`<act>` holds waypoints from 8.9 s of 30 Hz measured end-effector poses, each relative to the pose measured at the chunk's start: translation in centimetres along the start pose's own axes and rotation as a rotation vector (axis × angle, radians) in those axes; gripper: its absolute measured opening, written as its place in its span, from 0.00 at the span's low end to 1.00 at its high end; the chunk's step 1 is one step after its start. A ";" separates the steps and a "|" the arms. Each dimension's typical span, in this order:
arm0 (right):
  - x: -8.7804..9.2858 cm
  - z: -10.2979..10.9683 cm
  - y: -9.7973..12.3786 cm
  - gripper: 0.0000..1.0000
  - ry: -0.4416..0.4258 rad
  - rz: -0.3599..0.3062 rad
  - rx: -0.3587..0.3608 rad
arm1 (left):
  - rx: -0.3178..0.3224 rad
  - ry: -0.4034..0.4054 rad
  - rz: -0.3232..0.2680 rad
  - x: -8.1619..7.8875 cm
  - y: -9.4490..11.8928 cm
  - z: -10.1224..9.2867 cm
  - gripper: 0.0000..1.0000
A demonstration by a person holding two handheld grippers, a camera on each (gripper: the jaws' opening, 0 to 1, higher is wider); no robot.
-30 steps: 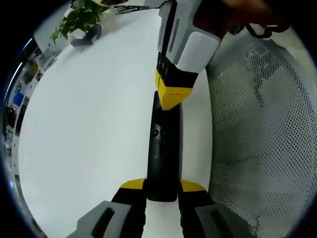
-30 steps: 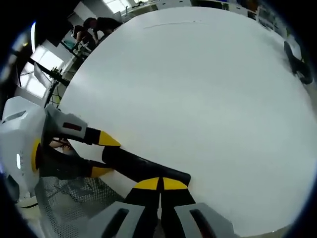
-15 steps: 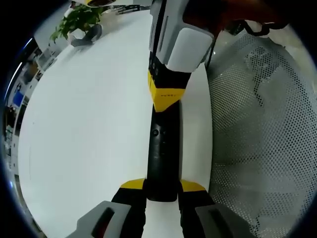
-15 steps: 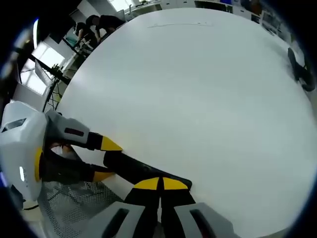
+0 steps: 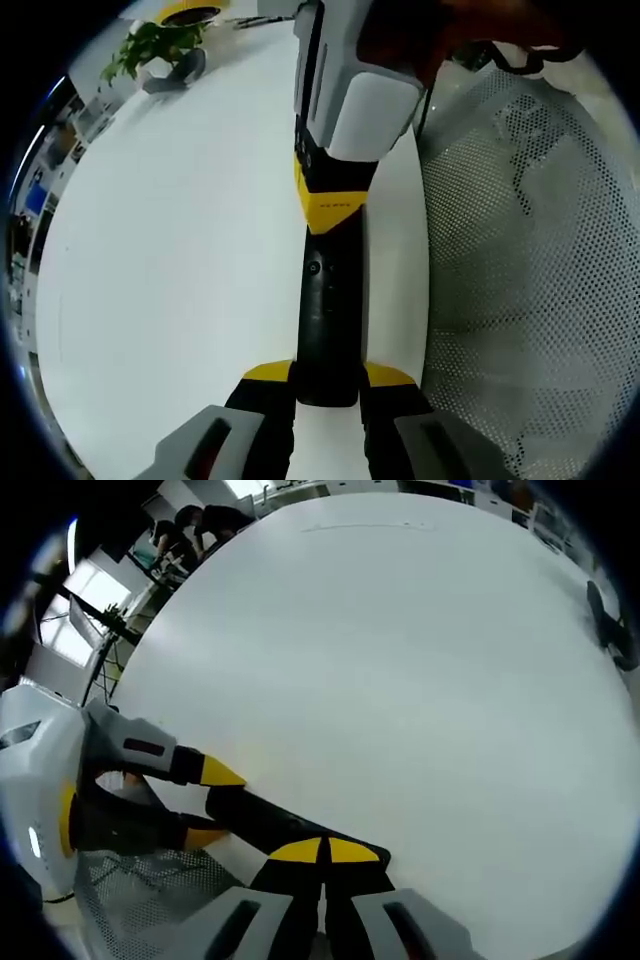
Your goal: Press the specified remote control buttons in sequence, fully releasing each button before pressing the next.
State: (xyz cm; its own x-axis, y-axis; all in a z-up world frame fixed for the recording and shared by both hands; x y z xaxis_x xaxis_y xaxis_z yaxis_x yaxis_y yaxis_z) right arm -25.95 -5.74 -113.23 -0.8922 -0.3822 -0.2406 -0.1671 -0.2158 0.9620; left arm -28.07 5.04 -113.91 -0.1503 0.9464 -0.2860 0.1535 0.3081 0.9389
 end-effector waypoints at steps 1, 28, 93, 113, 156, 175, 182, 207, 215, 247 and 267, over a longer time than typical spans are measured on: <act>0.0 0.1 0.0 0.00 0.008 0.001 0.005 | 0.000 0.000 -0.001 0.0 0.0 0.0 0.24; -0.4 0.0 -0.1 0.00 0.032 0.077 -0.001 | 0.002 0.009 -0.036 0.2 0.0 0.0 0.24; 0.2 1.0 -0.1 0.00 -0.061 0.039 -0.061 | -0.003 0.015 -0.046 0.3 0.1 0.0 0.24; 0.1 1.2 -0.3 0.00 -0.053 0.063 -0.037 | 0.010 0.002 -0.044 0.2 0.1 0.1 0.24; 1.2 1.2 0.0 0.00 -0.051 -0.024 -0.079 | 0.028 0.011 0.020 -0.1 0.1 0.2 0.24; 2.1 0.9 0.4 0.00 -0.042 0.038 -0.070 | 0.042 -0.005 0.035 -0.2 0.2 0.3 0.24; 2.1 0.8 0.4 0.00 -0.026 0.059 -0.060 | 0.035 -0.007 0.025 -0.1 0.1 0.3 0.24; 1.7 0.9 -0.1 0.00 0.007 0.133 -0.007 | 0.035 -0.017 0.004 0.0 0.1 0.2 0.24; 1.7 0.6 0.0 0.00 -0.025 0.121 -0.021 | 0.028 -0.013 -0.018 0.2 0.1 0.1 0.24; 0.6 0.5 0.4 0.00 -0.045 0.070 0.000 | 0.028 0.015 -0.044 0.2 0.2 0.2 0.24; 0.6 0.7 0.1 0.00 0.042 0.077 0.016 | 0.023 0.007 -0.046 0.2 0.1 0.2 0.24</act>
State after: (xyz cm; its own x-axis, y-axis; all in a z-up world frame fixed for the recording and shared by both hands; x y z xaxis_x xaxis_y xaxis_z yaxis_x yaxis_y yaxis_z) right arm -26.79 -5.36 -113.20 -0.8845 -0.4343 -0.1704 -0.1054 -0.1697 0.9798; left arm -27.90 5.33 -113.91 -0.1649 0.9306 -0.3268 0.1683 0.3531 0.9203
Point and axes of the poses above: the point that each gripper's makers call its tool centre point, and the gripper's own axes: y roughly backward along the fingers, z roughly to its left, x roughly out of its underside, the point moved 6 cm from there along y, roughly backward along the fingers, and after that the axes turned 11 degrees about x, right-handed, at the moved point
